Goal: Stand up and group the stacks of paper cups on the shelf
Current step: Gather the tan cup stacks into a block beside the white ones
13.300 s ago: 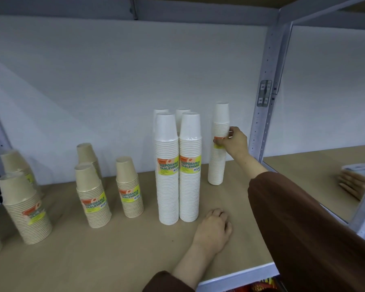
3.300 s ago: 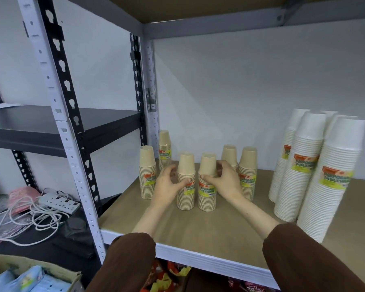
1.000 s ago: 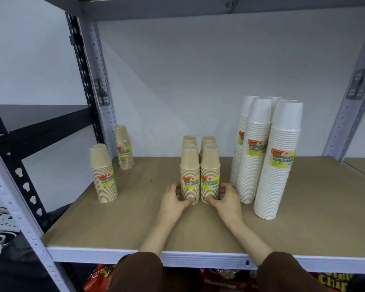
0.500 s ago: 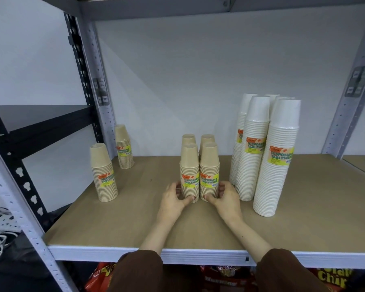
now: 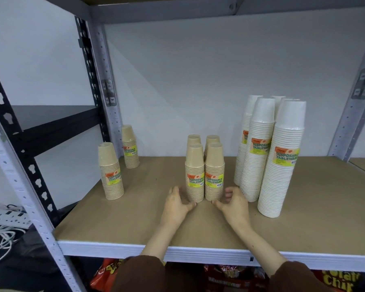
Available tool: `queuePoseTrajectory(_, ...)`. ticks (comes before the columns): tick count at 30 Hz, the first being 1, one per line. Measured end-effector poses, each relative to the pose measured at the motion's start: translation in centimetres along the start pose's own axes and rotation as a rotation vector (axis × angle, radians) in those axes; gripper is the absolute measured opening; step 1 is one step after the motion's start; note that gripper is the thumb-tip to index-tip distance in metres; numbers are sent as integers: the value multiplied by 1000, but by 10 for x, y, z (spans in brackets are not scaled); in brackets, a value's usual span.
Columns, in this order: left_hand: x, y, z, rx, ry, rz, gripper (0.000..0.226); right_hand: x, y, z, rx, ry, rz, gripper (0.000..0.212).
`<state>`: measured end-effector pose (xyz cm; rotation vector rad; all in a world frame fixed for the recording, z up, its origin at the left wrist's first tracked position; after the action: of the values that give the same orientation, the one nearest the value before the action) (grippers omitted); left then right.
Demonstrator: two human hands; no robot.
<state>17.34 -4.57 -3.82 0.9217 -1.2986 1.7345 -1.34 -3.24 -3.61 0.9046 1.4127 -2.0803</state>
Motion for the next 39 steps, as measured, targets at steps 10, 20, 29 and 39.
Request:
queuePoseTrajectory(10,-10,-100,-34,363,106,-90,34,-74,51,-35,-231,-228,93,18)
queuePoseTrajectory(20,-34,-187,-28,638,50,-69,47,-155,134,5,-228,-324,80,32)
queuePoseTrajectory(29,-55,-201,16,580,2,-101,69,-226,179,72,-267,-365,91,50)
queuePoseTrajectory(39,-73,-199,28,584,51,-125,63,-258,220,132,-268,-307,35,82)
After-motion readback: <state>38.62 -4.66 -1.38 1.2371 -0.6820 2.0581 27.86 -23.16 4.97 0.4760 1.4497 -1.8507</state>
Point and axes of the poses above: each hand's wrist, its own z-axis towards the middle knuckle, its own y-axis out of the palm, x = y × z, the point moved 8 cm from there along z, towards the middle knuckle, and after that the axes turned 11 degrees about -z, right-handed, at the moved point
